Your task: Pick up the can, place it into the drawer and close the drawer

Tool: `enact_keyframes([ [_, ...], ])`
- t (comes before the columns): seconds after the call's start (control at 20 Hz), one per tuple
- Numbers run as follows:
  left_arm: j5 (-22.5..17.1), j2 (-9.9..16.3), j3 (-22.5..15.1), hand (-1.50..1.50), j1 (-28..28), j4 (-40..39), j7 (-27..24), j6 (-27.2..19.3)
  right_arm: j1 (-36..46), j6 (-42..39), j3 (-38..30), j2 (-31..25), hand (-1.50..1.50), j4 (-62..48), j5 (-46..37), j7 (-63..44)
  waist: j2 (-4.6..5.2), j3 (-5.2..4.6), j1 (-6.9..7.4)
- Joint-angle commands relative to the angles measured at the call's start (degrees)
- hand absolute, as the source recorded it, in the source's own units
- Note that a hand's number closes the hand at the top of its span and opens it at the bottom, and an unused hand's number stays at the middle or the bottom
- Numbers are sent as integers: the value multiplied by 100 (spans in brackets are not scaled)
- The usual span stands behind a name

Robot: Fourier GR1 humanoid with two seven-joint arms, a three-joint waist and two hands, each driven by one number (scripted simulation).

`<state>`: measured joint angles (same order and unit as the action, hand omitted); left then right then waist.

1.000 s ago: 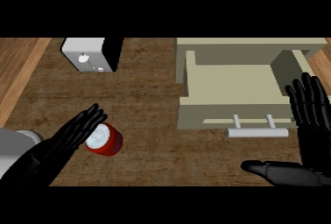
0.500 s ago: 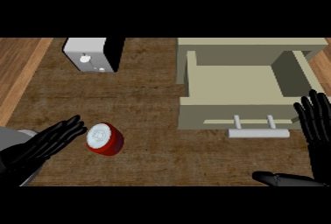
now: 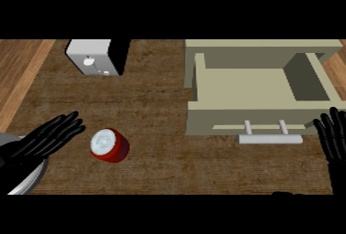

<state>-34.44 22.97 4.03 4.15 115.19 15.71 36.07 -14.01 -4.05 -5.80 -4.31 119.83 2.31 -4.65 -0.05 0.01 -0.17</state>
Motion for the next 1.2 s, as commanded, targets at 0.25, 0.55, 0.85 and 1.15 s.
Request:
enact_keyframes([
  [0.25,870,-642,-65,-150,-227,-633,-232,337,21,-159,-244,12,-150,-46,46,22,3,-1,3],
  [0.55,1715,-1101,-298,-150,-219,-1009,-717,397,-169,-545,-616,-92,-150,-597,267,695,2,-1,-4],
  [0.85,1767,-1203,-207,-150,-440,-1376,-705,404,-48,-454,-593,-70,-150,36,241,-46,1,-1,2],
  [1.15,2723,-1152,38,-150,-473,-2322,-1853,577,196,-313,-464,9,-150,369,157,-504,2,-3,7],
])
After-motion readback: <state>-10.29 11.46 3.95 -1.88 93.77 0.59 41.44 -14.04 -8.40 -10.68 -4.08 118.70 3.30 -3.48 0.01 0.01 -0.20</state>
